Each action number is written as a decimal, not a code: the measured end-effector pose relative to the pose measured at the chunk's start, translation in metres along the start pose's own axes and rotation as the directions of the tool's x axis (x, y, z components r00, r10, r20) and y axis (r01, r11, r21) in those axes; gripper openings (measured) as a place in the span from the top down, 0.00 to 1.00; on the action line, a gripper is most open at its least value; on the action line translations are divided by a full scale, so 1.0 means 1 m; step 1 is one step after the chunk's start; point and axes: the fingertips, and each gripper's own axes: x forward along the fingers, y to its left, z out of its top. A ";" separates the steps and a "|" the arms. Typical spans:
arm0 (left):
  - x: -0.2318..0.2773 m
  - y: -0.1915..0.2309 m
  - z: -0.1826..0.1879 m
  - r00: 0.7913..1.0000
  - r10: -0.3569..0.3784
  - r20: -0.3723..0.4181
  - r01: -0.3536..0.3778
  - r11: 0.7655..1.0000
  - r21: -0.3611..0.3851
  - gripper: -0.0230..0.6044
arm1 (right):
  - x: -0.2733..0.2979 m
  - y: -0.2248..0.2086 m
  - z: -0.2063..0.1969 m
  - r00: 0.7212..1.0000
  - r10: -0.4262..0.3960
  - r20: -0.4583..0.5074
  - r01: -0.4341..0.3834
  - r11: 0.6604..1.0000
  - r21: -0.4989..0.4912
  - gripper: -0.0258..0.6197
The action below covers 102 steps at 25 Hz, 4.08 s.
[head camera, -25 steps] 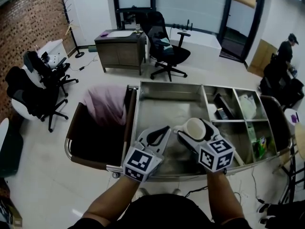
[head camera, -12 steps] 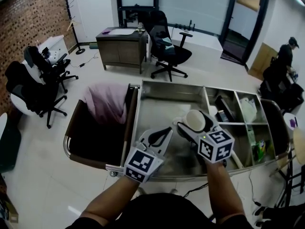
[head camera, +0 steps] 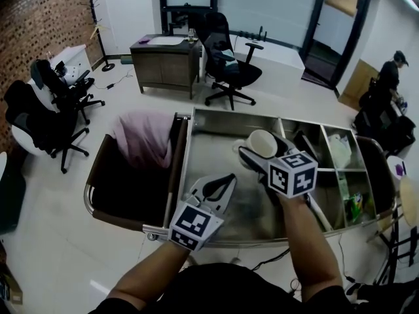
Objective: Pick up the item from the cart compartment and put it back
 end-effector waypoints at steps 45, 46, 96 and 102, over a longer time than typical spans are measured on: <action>0.002 0.001 -0.005 1.000 0.004 -0.023 -0.004 1.000 0.000 0.96 | 0.114 -0.026 -0.030 0.989 -0.054 -0.137 0.031 0.985 -0.168 0.17; 0.002 0.001 -0.005 1.000 0.004 -0.023 -0.004 1.000 0.001 0.96 | 0.111 -0.027 -0.031 0.990 -0.054 -0.133 0.033 0.987 -0.160 0.18; 0.001 -0.003 -0.005 1.000 -0.010 -0.026 0.011 1.000 0.016 0.96 | -0.086 0.040 -0.035 0.968 0.059 0.246 -0.087 0.990 0.106 0.94; 0.001 -0.002 -0.004 1.000 -0.004 -0.024 0.004 1.000 0.016 0.96 | -0.084 0.040 -0.033 0.967 0.054 0.248 -0.081 0.992 0.100 0.94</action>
